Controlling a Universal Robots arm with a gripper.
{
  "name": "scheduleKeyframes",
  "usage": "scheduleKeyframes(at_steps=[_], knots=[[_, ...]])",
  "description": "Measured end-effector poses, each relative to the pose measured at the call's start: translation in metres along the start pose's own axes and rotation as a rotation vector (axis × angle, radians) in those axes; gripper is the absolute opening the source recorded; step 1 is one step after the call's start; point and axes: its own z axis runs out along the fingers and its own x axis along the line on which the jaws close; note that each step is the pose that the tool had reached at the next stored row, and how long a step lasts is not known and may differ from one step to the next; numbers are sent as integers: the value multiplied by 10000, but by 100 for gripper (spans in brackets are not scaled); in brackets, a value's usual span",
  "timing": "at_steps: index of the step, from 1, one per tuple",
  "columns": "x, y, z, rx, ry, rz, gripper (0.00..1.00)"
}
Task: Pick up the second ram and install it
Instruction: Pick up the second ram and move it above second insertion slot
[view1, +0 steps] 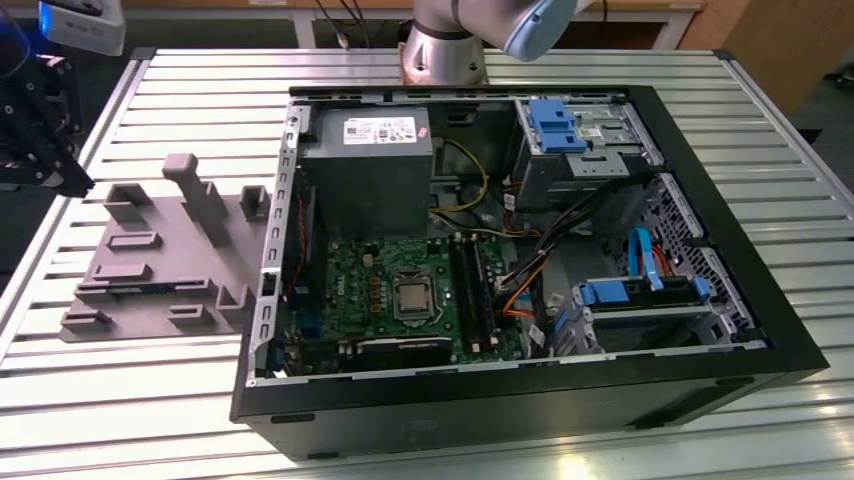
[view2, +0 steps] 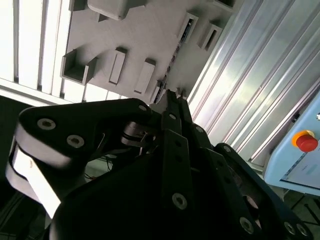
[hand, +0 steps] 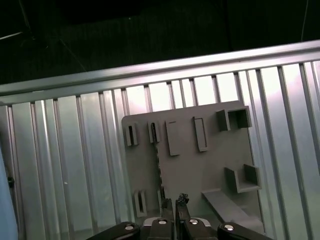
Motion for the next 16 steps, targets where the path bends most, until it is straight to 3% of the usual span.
scheduleKeyframes(at_steps=[16], knots=[[59, -20, 288, -24, 8, -102, 32]])
